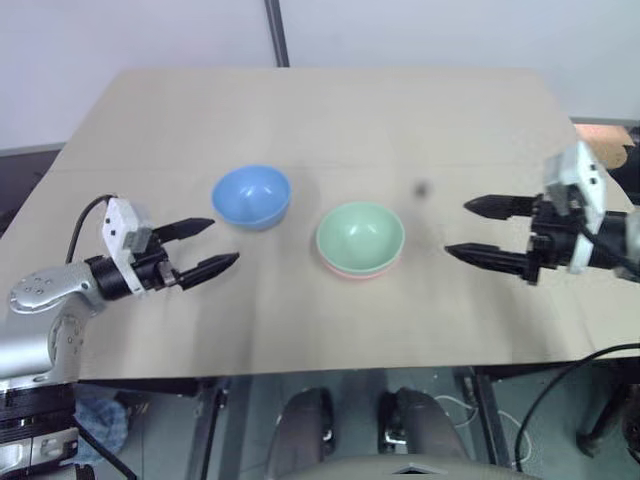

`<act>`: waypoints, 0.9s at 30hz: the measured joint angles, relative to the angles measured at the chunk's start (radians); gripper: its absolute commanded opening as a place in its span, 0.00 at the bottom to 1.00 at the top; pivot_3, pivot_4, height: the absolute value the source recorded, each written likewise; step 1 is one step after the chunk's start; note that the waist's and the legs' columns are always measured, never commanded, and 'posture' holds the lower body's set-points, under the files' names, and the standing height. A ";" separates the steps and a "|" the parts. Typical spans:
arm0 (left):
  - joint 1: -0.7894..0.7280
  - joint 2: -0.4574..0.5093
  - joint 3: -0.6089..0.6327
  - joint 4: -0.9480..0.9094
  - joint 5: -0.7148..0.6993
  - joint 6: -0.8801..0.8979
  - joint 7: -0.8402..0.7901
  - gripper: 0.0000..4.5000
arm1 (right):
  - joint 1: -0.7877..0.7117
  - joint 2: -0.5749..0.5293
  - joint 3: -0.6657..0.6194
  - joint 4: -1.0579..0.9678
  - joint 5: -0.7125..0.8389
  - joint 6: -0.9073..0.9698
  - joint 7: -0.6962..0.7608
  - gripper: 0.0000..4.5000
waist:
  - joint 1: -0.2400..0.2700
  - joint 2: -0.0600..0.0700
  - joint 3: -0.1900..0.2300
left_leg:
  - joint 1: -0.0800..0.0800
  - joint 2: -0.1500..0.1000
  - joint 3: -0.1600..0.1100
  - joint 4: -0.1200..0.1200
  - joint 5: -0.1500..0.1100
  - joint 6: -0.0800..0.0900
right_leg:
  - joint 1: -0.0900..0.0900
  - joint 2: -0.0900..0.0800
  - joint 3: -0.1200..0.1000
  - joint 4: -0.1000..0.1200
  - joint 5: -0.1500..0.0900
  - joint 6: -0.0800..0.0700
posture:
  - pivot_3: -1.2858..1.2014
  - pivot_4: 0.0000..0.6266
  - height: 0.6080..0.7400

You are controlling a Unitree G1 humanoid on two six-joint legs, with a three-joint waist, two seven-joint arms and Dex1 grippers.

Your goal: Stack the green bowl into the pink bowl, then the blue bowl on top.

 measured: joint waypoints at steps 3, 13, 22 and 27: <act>-0.044 0.004 -0.050 0.036 0.077 0.002 0.061 1.00 | 0.053 -0.040 -0.085 -0.006 0.077 -0.018 0.002 0.99 | 0.001 0.000 0.000 | 0.000 0.000 0.000 0.000 0.000 0.000 | 0.000 0.000 0.000 0.000 0.000 -0.001 | 0.52 0.24 1.00; -0.268 0.013 -0.175 0.150 0.270 -0.048 0.182 1.00 | 0.136 -0.088 -0.103 -0.005 0.141 -0.107 -0.090 0.99 | 0.003 -0.003 0.001 | -0.001 -0.001 0.001 0.000 0.002 -0.002 | 0.000 0.000 0.001 0.000 0.001 -0.001 | 0.52 0.24 1.00; -0.332 0.051 -0.306 0.246 0.431 -0.307 0.126 1.00 | 0.168 -0.122 -0.094 -0.005 0.189 -0.165 -0.147 0.99 | 0.002 -0.003 0.002 | 0.000 -0.001 0.001 0.001 0.002 -0.003 | 0.000 0.000 0.001 0.000 0.001 -0.001 | 0.52 0.24 1.00; -0.347 0.065 -0.354 0.274 0.502 -0.391 0.100 1.00 | 0.168 -0.124 -0.086 -0.007 0.224 -0.180 -0.187 0.99 | 0.004 -0.003 0.002 | 0.000 -0.001 0.001 0.001 0.002 -0.003 | 0.000 0.000 0.001 0.000 0.001 -0.001 | 0.52 0.24 1.00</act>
